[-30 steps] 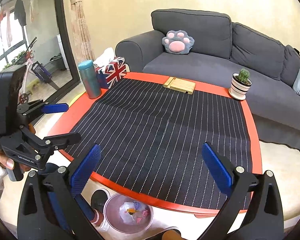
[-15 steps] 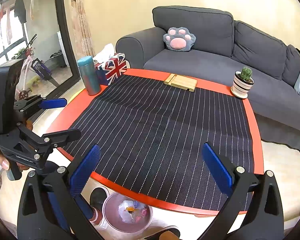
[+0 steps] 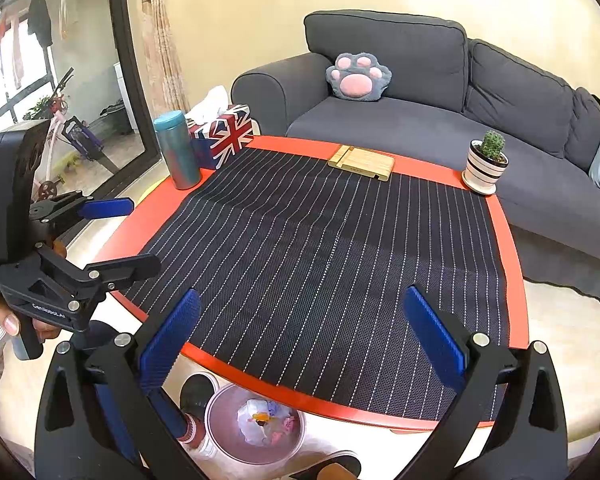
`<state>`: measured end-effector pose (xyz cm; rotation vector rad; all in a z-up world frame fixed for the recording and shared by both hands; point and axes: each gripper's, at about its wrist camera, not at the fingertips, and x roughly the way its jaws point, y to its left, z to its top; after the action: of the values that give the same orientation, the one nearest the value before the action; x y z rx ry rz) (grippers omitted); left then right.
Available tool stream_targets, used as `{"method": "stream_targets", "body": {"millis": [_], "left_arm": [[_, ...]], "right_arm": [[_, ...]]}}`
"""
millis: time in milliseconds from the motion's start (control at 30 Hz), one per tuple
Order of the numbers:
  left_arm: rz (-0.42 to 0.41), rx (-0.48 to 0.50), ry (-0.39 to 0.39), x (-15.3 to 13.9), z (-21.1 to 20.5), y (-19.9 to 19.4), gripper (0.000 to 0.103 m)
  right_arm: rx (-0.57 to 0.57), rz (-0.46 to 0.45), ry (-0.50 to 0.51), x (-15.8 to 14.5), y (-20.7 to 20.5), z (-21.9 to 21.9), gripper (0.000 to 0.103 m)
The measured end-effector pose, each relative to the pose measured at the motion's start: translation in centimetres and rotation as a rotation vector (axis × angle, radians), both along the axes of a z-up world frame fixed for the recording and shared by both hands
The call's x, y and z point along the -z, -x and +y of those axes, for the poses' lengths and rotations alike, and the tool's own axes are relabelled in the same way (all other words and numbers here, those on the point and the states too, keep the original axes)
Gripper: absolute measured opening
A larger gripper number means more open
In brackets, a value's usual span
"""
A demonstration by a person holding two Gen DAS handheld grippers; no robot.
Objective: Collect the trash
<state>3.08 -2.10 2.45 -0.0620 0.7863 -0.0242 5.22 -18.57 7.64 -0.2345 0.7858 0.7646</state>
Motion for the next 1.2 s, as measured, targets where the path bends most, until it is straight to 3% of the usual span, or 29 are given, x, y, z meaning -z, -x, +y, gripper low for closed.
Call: {"method": "stream_targets", "body": {"millis": [1200], "left_arm": [[0.003,0.015,0.015,-0.23,-0.11,-0.08,0.097]], "right_arm": [[-0.003,0.008,0.006,0.29,0.21,-0.23,0.100]]}}
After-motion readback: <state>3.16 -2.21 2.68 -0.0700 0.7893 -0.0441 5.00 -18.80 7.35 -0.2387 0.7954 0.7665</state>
